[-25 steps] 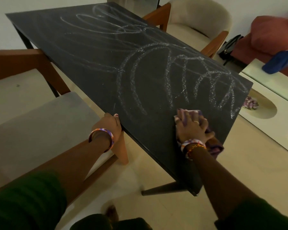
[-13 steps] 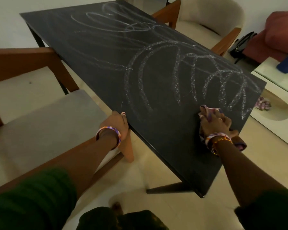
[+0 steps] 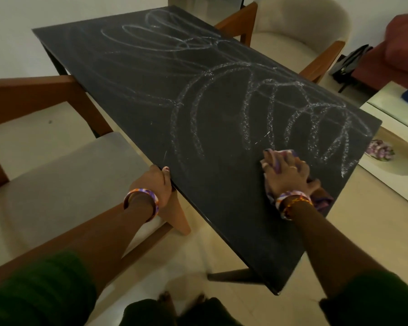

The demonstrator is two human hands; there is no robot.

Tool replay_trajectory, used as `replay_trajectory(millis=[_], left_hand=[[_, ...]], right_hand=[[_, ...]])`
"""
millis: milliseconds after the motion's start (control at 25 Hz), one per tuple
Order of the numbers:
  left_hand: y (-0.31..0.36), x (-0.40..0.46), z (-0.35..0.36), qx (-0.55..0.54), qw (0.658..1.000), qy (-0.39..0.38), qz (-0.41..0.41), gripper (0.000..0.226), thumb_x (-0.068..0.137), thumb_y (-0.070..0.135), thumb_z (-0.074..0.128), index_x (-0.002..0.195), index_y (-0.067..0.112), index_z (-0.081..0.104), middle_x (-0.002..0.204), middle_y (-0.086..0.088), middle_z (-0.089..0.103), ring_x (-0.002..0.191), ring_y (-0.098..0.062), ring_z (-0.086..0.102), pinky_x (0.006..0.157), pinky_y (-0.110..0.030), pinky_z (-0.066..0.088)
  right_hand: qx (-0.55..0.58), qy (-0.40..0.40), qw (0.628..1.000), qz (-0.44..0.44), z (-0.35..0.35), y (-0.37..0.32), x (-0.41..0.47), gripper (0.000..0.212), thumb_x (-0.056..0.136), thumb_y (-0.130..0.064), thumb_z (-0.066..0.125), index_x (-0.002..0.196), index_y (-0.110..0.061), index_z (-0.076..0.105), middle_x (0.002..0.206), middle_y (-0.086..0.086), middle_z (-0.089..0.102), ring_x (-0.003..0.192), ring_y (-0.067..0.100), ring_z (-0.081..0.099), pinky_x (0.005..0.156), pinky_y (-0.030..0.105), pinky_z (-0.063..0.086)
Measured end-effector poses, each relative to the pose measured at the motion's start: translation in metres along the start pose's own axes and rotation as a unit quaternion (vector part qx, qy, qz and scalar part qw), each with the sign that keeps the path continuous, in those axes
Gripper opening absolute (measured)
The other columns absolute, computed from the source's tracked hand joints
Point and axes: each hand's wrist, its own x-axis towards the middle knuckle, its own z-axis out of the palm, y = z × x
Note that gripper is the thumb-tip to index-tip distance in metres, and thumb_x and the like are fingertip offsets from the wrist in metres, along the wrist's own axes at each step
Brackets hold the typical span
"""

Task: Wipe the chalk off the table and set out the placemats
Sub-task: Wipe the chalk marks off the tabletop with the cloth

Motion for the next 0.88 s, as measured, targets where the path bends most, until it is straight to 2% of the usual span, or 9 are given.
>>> replay_trajectory(millis=[120,240,320,360,440,560,680,760,880], left_hand=[[-0.002,0.003,0.004,0.000,1.000,0.010,0.005,0.041,0.100,0.037,0.026,0.107,0.004,0.050,0.069,-0.001,0.048,0.072,-0.018,0.053,0.070,-0.029,0.042],[-0.002,0.004,0.005,0.002,1.000,0.024,0.002,0.040,0.100,0.037,0.026,0.106,0.005,0.049,0.070,-0.001,0.048,0.073,-0.018,0.053,0.070,-0.029,0.042],[-0.004,0.005,0.007,0.004,0.999,0.036,0.006,0.041,0.100,0.038,0.026,0.107,0.005,0.050,0.076,-0.004,0.052,0.075,-0.019,0.053,0.071,-0.030,0.042],[-0.005,0.006,0.009,0.006,0.999,0.039,0.006,0.041,0.100,0.038,0.026,0.107,0.005,0.050,0.081,-0.006,0.053,0.077,-0.020,0.053,0.072,-0.030,0.042],[-0.008,0.008,0.011,0.012,0.999,0.045,0.003,0.041,0.100,0.040,0.026,0.104,0.007,0.051,0.084,-0.008,0.056,0.076,-0.020,0.054,0.071,-0.030,0.042],[-0.009,0.010,0.014,0.020,0.998,0.054,0.002,0.040,0.100,0.040,0.027,0.098,0.008,0.051,0.077,-0.007,0.055,0.071,-0.019,0.054,0.069,-0.030,0.042],[-0.008,0.011,0.014,0.029,0.997,0.064,0.000,0.038,0.100,0.039,0.027,0.093,0.008,0.049,0.074,-0.006,0.053,0.069,-0.019,0.054,0.068,-0.031,0.043],[-0.007,0.009,0.014,0.031,0.997,0.069,-0.002,0.038,0.100,0.039,0.027,0.092,0.008,0.049,0.073,-0.006,0.053,0.068,-0.020,0.053,0.067,-0.031,0.042],[-0.005,0.008,0.013,0.037,0.997,0.074,-0.002,0.041,0.100,0.039,0.026,0.093,0.007,0.050,0.075,-0.008,0.054,0.072,-0.024,0.056,0.069,-0.033,0.045]], right_hand=[[-0.011,0.007,0.998,0.055,-0.005,0.000,-0.001,0.054,0.094,-0.061,0.027,0.146,-0.046,0.021,0.159,-0.010,0.010,0.144,0.030,0.003,0.106,0.067,0.010],[-0.045,0.006,0.991,-0.122,0.021,-0.058,-0.043,0.053,0.094,-0.059,0.029,0.145,-0.043,0.026,0.158,-0.011,0.010,0.144,0.030,0.005,0.104,0.064,0.013],[-0.067,-0.016,0.963,-0.260,0.036,-0.088,-0.074,0.054,0.093,-0.060,0.031,0.144,-0.044,0.025,0.159,-0.011,0.009,0.143,0.029,0.005,0.103,0.060,0.012],[-0.075,-0.027,0.954,-0.290,0.036,-0.092,-0.074,0.055,0.092,-0.062,0.031,0.144,-0.046,0.024,0.159,-0.012,0.009,0.143,0.028,0.005,0.103,0.059,0.012],[-0.063,-0.022,0.965,-0.255,0.027,-0.071,-0.047,0.057,0.089,-0.068,0.030,0.143,-0.049,0.024,0.157,-0.015,0.011,0.142,0.026,0.007,0.104,0.059,0.013],[-0.017,0.000,0.999,-0.043,0.000,0.014,0.003,0.059,0.087,-0.071,0.028,0.142,-0.052,0.022,0.157,-0.015,0.011,0.143,0.028,0.005,0.105,0.065,0.011],[-0.012,0.006,0.994,0.109,-0.023,0.070,0.013,0.063,0.090,-0.069,0.025,0.147,-0.043,0.018,0.158,-0.009,0.008,0.143,0.033,0.004,0.105,0.068,0.014],[-0.034,0.018,0.995,0.087,-0.014,0.053,-0.003,0.063,0.092,-0.066,0.023,0.148,-0.039,0.018,0.159,-0.007,0.008,0.143,0.035,0.003,0.105,0.069,0.014],[-0.063,0.017,0.990,-0.122,0.019,-0.020,-0.056,0.060,0.093,-0.063,0.023,0.147,-0.039,0.019,0.160,-0.008,0.005,0.144,0.034,0.000,0.104,0.067,0.010]])
